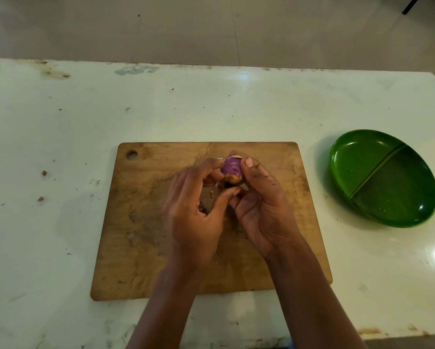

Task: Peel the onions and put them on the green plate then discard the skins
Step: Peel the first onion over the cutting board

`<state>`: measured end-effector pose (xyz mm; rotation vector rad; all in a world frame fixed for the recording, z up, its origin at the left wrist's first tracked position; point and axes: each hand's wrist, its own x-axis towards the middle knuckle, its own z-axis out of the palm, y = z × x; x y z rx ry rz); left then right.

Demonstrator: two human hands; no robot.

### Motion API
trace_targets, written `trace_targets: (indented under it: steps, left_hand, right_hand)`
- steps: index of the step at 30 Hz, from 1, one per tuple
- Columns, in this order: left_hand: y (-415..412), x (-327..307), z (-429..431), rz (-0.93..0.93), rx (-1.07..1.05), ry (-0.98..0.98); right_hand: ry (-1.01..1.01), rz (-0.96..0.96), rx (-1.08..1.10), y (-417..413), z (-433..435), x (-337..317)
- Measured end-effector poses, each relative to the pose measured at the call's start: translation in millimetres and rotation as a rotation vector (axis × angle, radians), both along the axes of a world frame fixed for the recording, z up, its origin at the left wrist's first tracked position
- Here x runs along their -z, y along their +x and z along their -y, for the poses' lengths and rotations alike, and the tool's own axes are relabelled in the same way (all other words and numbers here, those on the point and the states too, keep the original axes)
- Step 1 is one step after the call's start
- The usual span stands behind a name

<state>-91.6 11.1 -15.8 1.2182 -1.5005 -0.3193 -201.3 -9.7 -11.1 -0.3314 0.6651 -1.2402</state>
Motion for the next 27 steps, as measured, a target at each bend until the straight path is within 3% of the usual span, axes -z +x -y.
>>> trace_targets:
  steps: [27]
  left_hand:
    - [0.3,-1.1,-0.6,-0.028,-0.027,0.083]
  right_hand:
    - [0.043,-0.122,0.013,5.5,-0.8,-12.2]
